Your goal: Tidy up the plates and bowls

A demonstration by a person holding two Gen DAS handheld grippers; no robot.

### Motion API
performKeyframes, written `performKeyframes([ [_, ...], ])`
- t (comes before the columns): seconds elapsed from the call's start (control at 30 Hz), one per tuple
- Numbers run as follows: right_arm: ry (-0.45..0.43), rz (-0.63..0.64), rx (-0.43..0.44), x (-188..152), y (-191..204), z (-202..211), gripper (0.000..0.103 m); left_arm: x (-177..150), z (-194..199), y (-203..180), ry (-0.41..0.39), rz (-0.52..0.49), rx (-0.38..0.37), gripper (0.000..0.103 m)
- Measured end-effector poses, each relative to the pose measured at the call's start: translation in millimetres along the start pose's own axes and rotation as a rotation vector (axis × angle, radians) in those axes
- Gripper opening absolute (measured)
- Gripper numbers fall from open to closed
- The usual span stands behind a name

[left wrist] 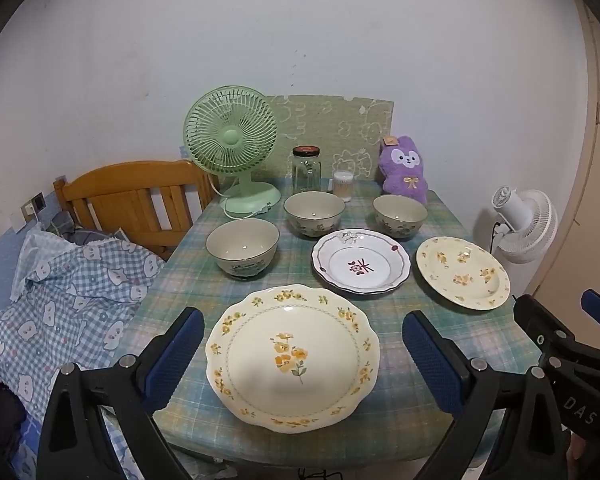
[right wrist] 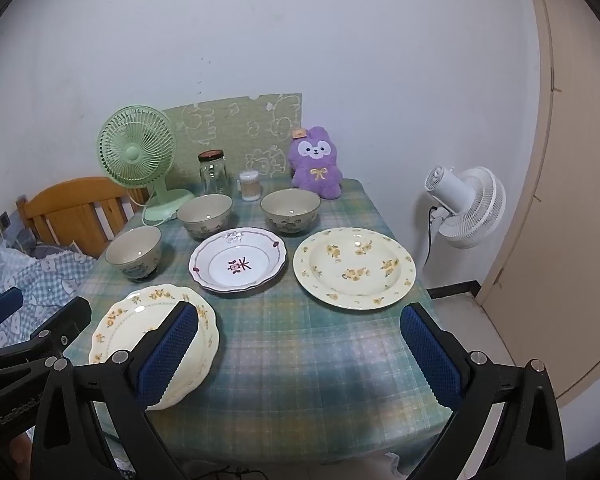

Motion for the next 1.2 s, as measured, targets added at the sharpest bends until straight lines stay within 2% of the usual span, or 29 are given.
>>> performKeyframes([
  [0.43,0.017,0.0,0.015,13.4,11.5,-6.2,0.102,1.4,-11.3,9.1,0.014,0.014,0.015,0.096],
  [0.77,0.061,0.013,0.032,20.7,51.6,-34.0,0.102,10.1,-39.9,41.0,0.026,0.002,0.038,0.094],
  [0.93,0.113,0.018,0.03,14.9,79.6,-59.8,0.102,5.6,-68.6,62.8,0.081,-0.007,0.047,0.09],
  [1.1,0.154,0.027,0.028,6.9,102.6,-87.1,0.095,-2.5,-97.8,79.1,0.132,-0.024,0.053,0.088],
  [1.2,0.198,0.028,0.026,-3.7,115.8,-106.9,0.093,-15.2,-118.1,85.0,0.179,-0.034,0.046,0.081],
])
Point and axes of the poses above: each gripper's, at about its wrist camera, not at the fingertips, and z roughly against the way its jaws point, y to its left, x to its top, the point moved 10 cm from there along -z, roughly the way its jaws point, and after that the axes turned 2 degrees about z, right-handed, at the moved point
